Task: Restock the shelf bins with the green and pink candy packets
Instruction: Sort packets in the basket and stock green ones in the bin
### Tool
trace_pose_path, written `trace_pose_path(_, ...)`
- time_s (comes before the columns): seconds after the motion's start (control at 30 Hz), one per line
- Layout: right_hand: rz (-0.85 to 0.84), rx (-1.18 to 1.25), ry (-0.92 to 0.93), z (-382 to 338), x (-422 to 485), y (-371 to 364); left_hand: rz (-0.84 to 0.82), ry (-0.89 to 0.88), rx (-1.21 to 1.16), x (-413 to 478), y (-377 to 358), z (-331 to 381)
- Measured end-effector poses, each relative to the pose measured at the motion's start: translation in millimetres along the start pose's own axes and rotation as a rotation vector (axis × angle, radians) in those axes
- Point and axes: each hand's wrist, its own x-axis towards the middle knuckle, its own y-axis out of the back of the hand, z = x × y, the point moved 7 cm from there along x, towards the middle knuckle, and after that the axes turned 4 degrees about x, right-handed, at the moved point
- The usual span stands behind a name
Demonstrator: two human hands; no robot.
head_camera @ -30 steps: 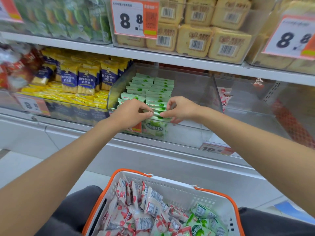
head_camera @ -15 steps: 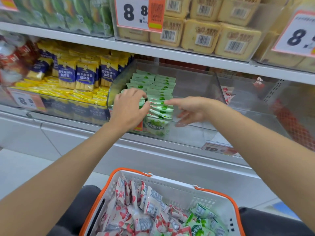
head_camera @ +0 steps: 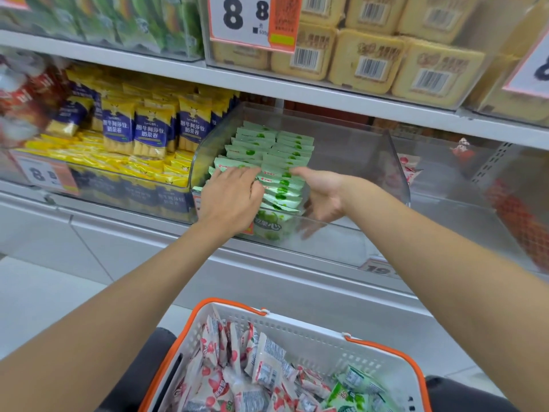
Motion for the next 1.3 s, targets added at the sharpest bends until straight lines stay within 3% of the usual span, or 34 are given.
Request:
trace_pose_path(0.07,0.130,0.106,0.091,-6,11,15,-0.008,-0.006,0.018,0,-2,1)
trace_pose_path(0.13,0.073,0.242,0.159,-11,26,3,-0.019,-0.004,0.033,1,-4,2)
trace_pose_path(0.23,0.116,0.250,0.216,-11,39,-4,-0.043,-0.002,0.062,3,-5,1)
trace_pose_path(0.33,-0.044,0.303,0.250,-15,29,-3,-0.058,0.035,0.020,11,-1,-2)
trace_pose_path(0.43,0.187,0.351,0.289,-23,31,37,-0.007,0.019,-0.023,41,9,0)
trace_pose_path(0.5,0.284,0.426,0.307,-30,41,52,-0.098,-0.005,0.019,62,-1,1)
trace_pose_path(0.6,0.192,0.508,0.382,-48,46,31,-0.295,0.030,0.007,74,-31,-9)
trace_pose_path(0.8,0.054,0.516,0.422,-59,60,12,-0.328,0.074,-0.141,77,-40,-12)
trace_pose_path(0.93,0.182,0.526,0.426,-68,70,34,-0.313,0.094,-0.241,73,-37,-12)
trace_pose_path(1.07,0.168,0.459,0.384,-74,82,30,-0.315,0.116,-0.307,72,-37,-14)
trace_pose_path(1.13,0.176,0.412,0.360,-73,85,37,-0.260,0.156,-0.448,70,-28,-14)
trace_pose_path(1.2,0.285,0.286,0.405,-74,73,43,-0.160,0.193,-0.642,66,-12,-15)
trace_pose_path(1.3,0.594,-0.064,0.676,-76,12,46,-0.066,0.149,-0.636,53,20,-18)
